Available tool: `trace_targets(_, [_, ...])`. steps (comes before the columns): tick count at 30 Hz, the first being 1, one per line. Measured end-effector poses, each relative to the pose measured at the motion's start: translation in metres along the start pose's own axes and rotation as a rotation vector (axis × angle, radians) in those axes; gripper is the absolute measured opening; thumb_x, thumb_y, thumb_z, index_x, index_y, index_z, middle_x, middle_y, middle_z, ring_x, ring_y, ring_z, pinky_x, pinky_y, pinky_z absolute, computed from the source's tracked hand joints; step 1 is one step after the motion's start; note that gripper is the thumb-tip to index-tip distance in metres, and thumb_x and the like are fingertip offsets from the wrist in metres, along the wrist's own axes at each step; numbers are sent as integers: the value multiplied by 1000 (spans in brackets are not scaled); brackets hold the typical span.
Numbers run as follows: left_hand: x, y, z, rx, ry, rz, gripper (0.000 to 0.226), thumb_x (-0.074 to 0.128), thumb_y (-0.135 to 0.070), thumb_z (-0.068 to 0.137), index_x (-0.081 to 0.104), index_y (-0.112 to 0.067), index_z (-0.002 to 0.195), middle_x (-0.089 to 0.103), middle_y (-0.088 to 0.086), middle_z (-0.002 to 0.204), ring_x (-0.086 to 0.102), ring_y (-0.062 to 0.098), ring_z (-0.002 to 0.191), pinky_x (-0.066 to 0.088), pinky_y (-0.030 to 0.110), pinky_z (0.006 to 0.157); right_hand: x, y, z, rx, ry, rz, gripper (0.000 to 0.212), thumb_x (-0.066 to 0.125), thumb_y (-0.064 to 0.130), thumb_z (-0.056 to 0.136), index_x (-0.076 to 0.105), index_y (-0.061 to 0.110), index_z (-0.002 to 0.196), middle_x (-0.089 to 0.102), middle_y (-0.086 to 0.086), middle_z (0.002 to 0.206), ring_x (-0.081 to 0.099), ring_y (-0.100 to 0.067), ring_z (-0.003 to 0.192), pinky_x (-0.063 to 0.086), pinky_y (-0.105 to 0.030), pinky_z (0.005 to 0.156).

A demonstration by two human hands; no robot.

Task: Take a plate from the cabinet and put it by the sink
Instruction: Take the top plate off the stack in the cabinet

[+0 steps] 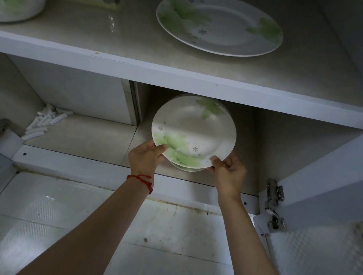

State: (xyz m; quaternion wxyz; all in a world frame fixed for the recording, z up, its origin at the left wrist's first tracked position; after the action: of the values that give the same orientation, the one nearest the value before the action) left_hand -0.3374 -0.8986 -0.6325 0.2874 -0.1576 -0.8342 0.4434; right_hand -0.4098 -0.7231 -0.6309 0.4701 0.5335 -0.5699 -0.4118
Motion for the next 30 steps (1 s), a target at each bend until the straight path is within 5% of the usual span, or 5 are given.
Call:
trace_targets(5, [-6,-7,5,15,13,117,29,61,6,77,63,-1,106,67,8,85,66,18,75,58,21,62,-19,-3,-7,28,41,16,42,51,-15,82,58,7,117,67,1,91,63,-12,85,58,-21,62])
trace_targets(17, [-20,-19,18,32,65,405,24,64,1,77,66,1,100,67,16,99,65,31,89,55,38,78,-47,-9,-7,46,163,-134,44,50,-14,84,57,21,111,71,25,69,66,6,68,57,-18,61])
trace_targets(21, [-26,-16,16,14,54,452,23,64,3,76,66,1,99,68,16,96,67,31,83,58,35,70,-49,-8,-4,32,155,-190,42,52,-11,84,58,22,109,70,27,67,66,7,67,57,-21,64])
trace_targets(25, [-31,-16,13,7,36,420,19,63,5,76,67,0,94,67,9,83,66,22,72,57,22,50,-50,-11,-3,49,90,-208,34,58,-8,82,61,11,110,71,19,70,65,5,60,57,-21,58])
trace_targets(30, [-26,-16,4,-37,16,406,22,63,3,76,66,-1,97,66,4,78,64,20,73,58,23,57,-53,-4,-13,146,-49,-153,25,60,-8,81,62,1,104,66,-3,81,62,-9,63,54,-15,48])
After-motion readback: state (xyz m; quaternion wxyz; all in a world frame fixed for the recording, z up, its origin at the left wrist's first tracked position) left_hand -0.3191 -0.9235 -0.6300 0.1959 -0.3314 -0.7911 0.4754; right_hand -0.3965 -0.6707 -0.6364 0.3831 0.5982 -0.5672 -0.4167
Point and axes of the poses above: each hand's wrist, its own z-axis towards the middle knuckle, its own x-axis out of the palm, y = z × x, the point moved 5 cm from there along z, towards the middle knuckle
